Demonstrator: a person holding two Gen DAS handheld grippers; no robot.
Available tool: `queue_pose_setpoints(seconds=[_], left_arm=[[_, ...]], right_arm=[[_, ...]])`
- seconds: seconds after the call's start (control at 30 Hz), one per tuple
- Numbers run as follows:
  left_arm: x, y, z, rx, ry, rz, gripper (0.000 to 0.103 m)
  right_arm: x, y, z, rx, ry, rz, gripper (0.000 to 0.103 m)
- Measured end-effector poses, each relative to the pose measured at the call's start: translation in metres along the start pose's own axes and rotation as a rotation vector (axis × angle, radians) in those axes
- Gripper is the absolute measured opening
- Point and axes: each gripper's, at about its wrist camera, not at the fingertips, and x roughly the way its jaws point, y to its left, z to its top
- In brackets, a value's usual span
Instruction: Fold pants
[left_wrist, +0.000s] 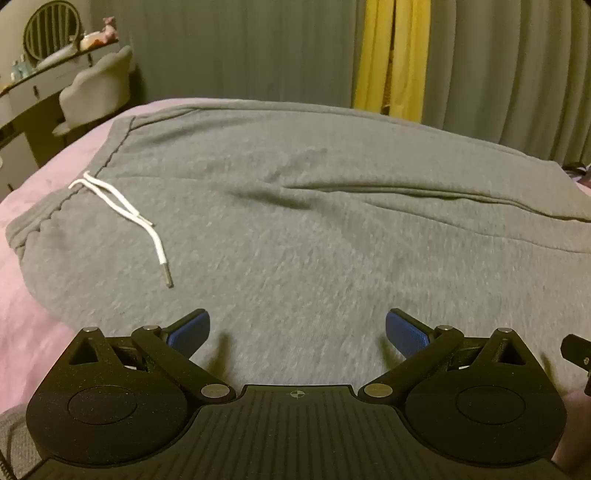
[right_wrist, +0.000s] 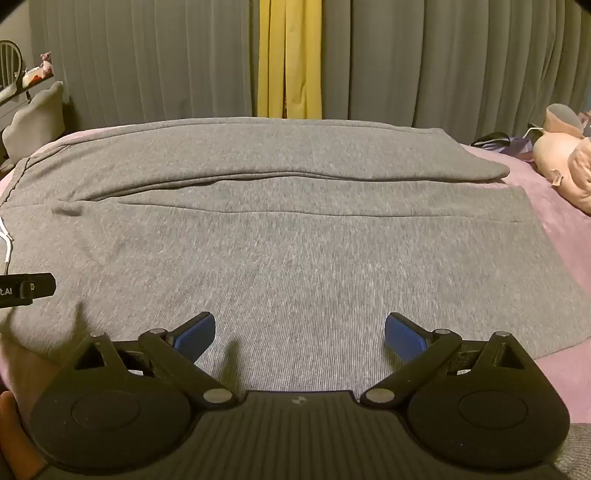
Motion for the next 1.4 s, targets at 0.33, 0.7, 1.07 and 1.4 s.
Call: queue_pose_setpoints(seconds=[0.33, 0.7, 1.07, 1.4], left_arm=[[0.001, 0.004, -0.003, 0.015, 0.000, -0.002, 0.103], [-0.002, -0.002, -0.006, 0.050, 0.020, 0.010, 0.103], [-0.003, -0.006, -0.007, 0.085, 0.039, 0.024, 0.103], [-0.002, -0.008, -0.006, 0.097, 0.046, 0.031, 0.103]], right_arm=[[-0.002, 0.000, 0.002, 0.002, 0.002, 0.001, 0.099], [-0.002, 0.002, 0.001, 0.000, 0.005, -0.002, 0.099], [0.000, 0.002, -0.002, 0.002, 0.005, -0.006, 0.099], [-0.001, 0.001, -0.002, 0.003, 0.004, -0.007, 0.099]])
